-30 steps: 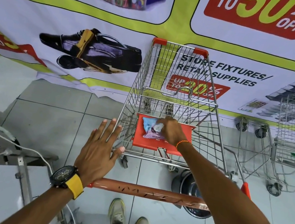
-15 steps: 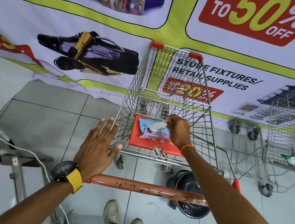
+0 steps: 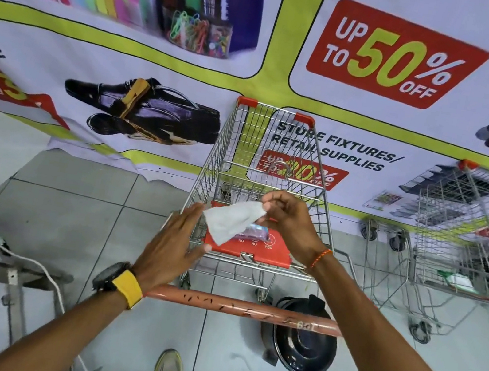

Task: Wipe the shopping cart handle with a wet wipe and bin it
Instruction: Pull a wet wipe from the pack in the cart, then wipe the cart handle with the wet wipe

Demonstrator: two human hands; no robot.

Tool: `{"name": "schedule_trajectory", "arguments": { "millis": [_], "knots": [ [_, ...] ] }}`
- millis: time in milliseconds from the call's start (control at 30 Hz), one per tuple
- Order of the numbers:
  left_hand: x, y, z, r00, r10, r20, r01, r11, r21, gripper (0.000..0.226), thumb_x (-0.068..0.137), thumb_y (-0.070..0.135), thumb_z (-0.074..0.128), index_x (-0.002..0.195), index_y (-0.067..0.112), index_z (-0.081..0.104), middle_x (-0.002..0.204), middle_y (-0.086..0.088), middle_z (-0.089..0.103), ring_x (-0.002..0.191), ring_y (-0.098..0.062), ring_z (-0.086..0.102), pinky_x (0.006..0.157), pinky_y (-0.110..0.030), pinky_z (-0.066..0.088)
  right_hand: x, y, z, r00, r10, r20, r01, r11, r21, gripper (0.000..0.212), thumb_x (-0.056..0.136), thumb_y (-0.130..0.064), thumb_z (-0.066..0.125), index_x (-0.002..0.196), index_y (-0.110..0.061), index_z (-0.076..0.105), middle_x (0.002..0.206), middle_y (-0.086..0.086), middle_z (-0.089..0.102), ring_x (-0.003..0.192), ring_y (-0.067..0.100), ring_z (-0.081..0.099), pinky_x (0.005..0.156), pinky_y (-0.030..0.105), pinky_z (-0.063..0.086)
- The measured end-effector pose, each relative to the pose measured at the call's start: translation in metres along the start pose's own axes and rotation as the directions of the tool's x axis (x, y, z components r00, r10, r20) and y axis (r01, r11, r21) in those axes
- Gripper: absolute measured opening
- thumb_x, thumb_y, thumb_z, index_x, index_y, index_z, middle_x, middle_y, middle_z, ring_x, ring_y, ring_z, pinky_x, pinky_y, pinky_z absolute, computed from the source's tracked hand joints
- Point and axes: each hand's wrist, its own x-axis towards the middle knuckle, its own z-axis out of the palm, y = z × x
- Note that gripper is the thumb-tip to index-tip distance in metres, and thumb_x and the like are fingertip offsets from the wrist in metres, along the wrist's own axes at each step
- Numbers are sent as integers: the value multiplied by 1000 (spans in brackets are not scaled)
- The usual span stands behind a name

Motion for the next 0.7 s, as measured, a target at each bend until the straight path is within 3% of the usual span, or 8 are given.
{"name": "schedule_trajectory", "arguments": {
  "millis": [100, 200, 267, 400, 467, 533, 600, 700],
  "knots": [
    [8, 33, -5, 991, -126, -52, 90, 895, -437, 71, 88, 37, 68, 148, 23, 33, 148, 2, 47, 130, -13, 47, 103, -33, 43, -17, -15, 5, 993, 37, 115, -45, 997, 69, 14, 96, 2, 58, 98, -8, 69, 85, 11, 68, 72, 21, 68, 69, 29, 64],
    [1, 54, -8, 963, -217, -161, 75, 786, -613, 33, 87, 43, 62, 115, 26, 63, 114, -4, 70, 104, -23, 66, 76, -29, 56, -34, -24, 7, 986, 62, 154, -66, 998, 21, 18, 97, 2, 56, 97, -6, 73, 93, 14, 71, 78, 21, 68, 74, 29, 64],
    [-9, 66, -10, 943, -254, -216, 50, 749, -661, 23, 91, 42, 59, 98, 22, 69, 96, -3, 73, 89, -21, 68, 66, -27, 54, -47, -28, 8, 985, 82, 149, -82, 997, -5, 18, 99, -1, 57, 97, -5, 74, 100, 18, 70, 83, 22, 68, 75, 27, 64],
    [-31, 87, -17, 932, -281, -230, 51, 728, -684, 30, 91, 48, 57, 97, 20, 68, 91, -6, 74, 82, -23, 68, 66, -43, 56, -76, -31, 12, 983, 113, 147, -96, 988, -124, 7, 92, -19, 70, 86, -16, 73, 100, 9, 77, 94, 22, 73, 87, 35, 62],
    [-40, 97, -21, 932, -278, -233, 24, 688, -725, 20, 91, 42, 59, 94, 25, 69, 87, 2, 75, 79, -14, 68, 65, -37, 56, -88, -30, 20, 989, 101, 106, -68, 957, -282, 15, 84, -26, 79, 89, -15, 71, 101, 12, 77, 95, 26, 74, 86, 40, 62],
    [-50, 106, -23, 935, -267, -233, 11, 680, -734, 12, 94, 33, 59, 94, 26, 69, 91, 4, 75, 83, -11, 69, 70, -32, 58, -100, -30, 27, 994, 90, 61, -59, 917, -395, 22, 83, -24, 81, 98, -12, 70, 101, 9, 76, 90, 19, 74, 78, 31, 63],
    [-61, 111, -24, 935, -283, -215, 33, 672, -740, 14, 95, 32, 58, 99, 25, 70, 99, 1, 76, 90, -14, 71, 73, -33, 60, -114, -29, 29, 993, 84, 79, -49, 929, -368, 23, 88, -15, 76, 109, -12, 68, 106, 3, 74, 93, 12, 73, 78, 25, 63],
    [-72, 108, -23, 887, -393, -241, 80, 646, -759, 13, 96, 27, 57, 97, 22, 69, 96, 3, 75, 84, -13, 70, 67, -24, 57, -127, -20, 23, 990, 99, 100, -80, 979, -186, 30, 93, -9, 69, 121, -6, 63, 119, 8, 73, 106, 20, 73, 85, 32, 63]
  ]
}}
